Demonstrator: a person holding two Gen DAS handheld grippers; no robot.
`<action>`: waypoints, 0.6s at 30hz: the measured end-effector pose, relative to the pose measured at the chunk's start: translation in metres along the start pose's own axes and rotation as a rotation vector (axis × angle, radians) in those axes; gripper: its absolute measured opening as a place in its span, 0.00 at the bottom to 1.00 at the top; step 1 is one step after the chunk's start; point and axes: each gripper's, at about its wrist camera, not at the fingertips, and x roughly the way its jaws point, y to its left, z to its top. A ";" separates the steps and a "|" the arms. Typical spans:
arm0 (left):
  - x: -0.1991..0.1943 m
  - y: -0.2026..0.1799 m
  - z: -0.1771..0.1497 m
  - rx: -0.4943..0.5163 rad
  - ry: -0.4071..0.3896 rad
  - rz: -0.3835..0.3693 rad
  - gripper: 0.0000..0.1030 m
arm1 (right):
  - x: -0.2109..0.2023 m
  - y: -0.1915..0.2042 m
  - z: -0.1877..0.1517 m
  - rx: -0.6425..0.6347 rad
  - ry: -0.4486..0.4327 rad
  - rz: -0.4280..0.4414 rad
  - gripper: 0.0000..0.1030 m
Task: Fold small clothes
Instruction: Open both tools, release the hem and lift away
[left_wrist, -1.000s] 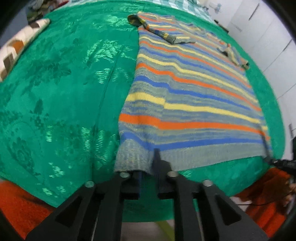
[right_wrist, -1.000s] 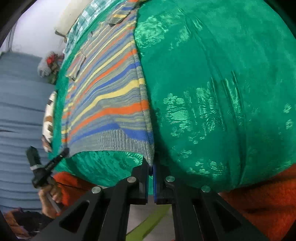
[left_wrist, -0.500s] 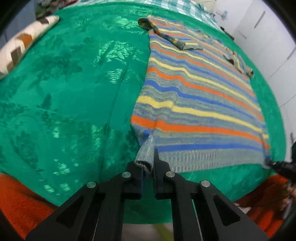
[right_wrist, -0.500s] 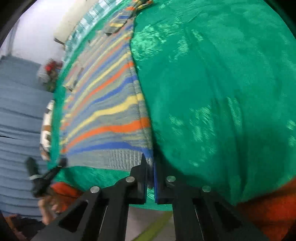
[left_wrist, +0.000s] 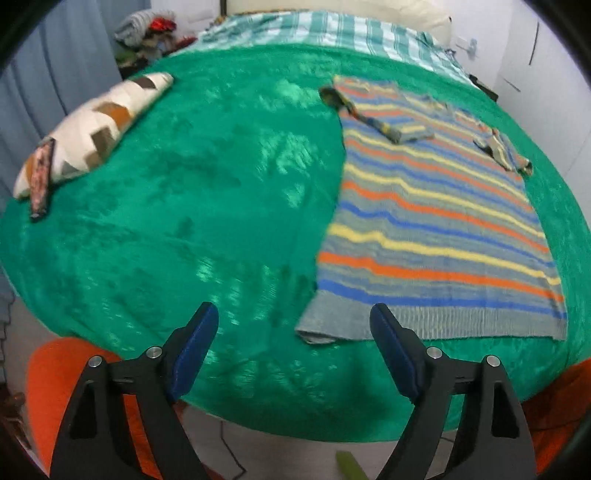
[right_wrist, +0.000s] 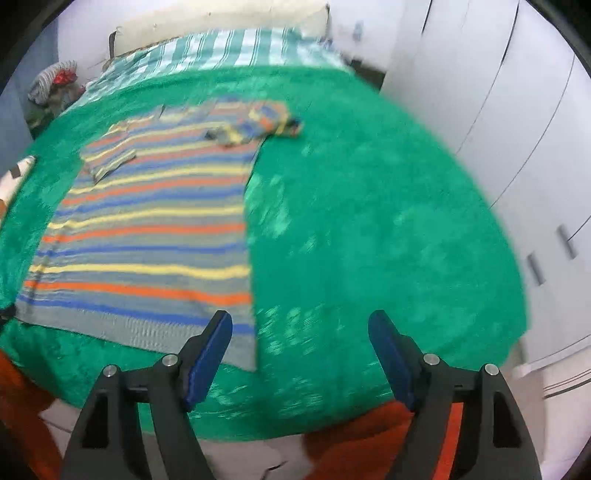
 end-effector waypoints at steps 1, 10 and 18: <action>-0.003 -0.001 0.002 0.000 -0.009 0.008 0.83 | -0.006 0.000 0.003 -0.002 -0.009 -0.018 0.74; -0.036 -0.026 0.018 0.085 -0.056 0.076 0.87 | -0.054 0.014 0.018 -0.053 -0.079 -0.091 0.74; -0.058 -0.052 0.028 0.134 -0.073 0.061 0.89 | -0.072 0.026 0.027 -0.085 -0.115 -0.126 0.74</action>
